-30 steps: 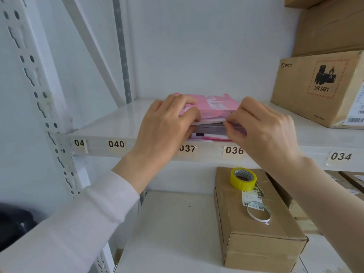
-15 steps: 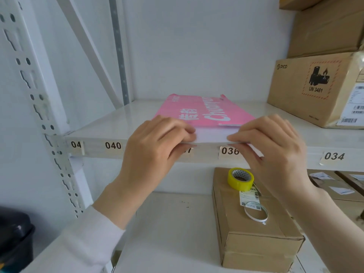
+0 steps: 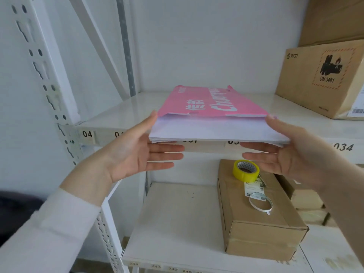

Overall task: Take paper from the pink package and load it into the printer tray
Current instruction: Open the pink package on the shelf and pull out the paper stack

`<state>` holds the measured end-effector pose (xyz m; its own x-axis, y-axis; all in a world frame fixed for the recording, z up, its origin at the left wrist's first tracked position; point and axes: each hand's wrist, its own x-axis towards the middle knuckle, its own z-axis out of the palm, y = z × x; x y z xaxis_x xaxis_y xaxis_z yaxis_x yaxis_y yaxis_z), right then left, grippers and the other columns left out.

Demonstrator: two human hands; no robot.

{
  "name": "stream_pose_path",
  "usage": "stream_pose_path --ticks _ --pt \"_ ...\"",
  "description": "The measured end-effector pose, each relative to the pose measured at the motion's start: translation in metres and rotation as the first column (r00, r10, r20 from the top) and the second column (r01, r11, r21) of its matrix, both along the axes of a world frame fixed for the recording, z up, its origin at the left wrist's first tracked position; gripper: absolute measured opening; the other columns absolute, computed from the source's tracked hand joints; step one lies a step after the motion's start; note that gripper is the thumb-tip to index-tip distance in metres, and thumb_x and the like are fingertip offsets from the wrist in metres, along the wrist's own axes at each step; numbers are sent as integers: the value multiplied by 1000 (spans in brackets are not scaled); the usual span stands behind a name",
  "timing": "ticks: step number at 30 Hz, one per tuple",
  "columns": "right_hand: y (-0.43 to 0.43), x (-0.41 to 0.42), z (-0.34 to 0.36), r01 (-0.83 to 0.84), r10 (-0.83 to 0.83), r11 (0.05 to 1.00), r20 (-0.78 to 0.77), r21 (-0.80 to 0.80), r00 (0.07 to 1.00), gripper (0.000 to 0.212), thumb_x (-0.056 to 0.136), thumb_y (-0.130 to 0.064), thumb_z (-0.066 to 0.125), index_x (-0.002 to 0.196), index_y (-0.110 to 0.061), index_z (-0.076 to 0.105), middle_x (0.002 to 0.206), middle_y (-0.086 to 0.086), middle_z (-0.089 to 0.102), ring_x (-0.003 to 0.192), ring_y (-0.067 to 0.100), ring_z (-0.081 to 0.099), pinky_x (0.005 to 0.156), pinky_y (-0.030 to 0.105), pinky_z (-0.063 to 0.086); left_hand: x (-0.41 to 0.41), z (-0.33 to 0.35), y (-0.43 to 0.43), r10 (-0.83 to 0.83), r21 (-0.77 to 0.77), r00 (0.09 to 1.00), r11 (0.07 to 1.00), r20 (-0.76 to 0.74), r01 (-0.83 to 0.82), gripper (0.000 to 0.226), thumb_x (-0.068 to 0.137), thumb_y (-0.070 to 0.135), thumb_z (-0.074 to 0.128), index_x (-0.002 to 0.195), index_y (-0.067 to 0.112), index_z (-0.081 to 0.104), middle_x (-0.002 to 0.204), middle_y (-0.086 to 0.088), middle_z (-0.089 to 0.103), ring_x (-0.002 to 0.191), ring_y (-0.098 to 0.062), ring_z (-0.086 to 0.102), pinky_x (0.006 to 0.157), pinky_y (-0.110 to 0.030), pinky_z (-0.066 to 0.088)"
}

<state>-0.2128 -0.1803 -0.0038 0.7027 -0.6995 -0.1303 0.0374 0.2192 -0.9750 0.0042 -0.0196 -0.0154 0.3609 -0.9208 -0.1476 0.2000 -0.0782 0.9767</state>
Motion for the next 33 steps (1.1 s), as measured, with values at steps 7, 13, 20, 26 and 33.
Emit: stream_pose_path --ticks 7,13,20,26,33 --pt "4 7 9 44 -43 998 -26 42 999 10 89 -12 52 86 -5 58 60 7 73 51 18 70 34 18 50 -10 10 -13 -74 -93 983 994 -167 59 26 86 21 49 106 9 60 90 -14 75 82 -28 72 66 -35 61" --pt "17 -3 2 72 -69 996 -63 49 996 11 89 -11 51 84 -5 59 54 6 71 44 16 68 29 15 45 -7 4 -2 -195 -105 968 978 -156 180 29 78 21 52 102 10 64 96 -12 74 89 -30 71 73 -43 59" --pt "44 -38 -19 -22 26 999 -113 35 993 19 86 -14 53 98 0 59 58 11 72 44 15 68 29 15 45 -16 -6 -2 -78 -36 993 997 -86 75 19 82 25 55 91 14 67 78 -1 75 68 -15 72 57 -26 59" --pt "55 -67 -32 -191 187 982 -167 -7 968 40 67 -24 64 104 -9 63 87 12 76 71 24 73 54 31 60 -44 -17 19 5 -26 1000 1000 4 -5 15 90 15 51 95 15 65 72 3 75 61 -12 71 51 -23 57" --pt "37 -58 -37 -83 88 994 -89 66 992 19 87 -24 57 98 -10 63 92 7 71 61 16 72 53 32 60 -86 -42 49 123 -68 990 991 74 -118 15 90 11 51 90 16 65 70 6 75 62 -9 70 52 -19 56"
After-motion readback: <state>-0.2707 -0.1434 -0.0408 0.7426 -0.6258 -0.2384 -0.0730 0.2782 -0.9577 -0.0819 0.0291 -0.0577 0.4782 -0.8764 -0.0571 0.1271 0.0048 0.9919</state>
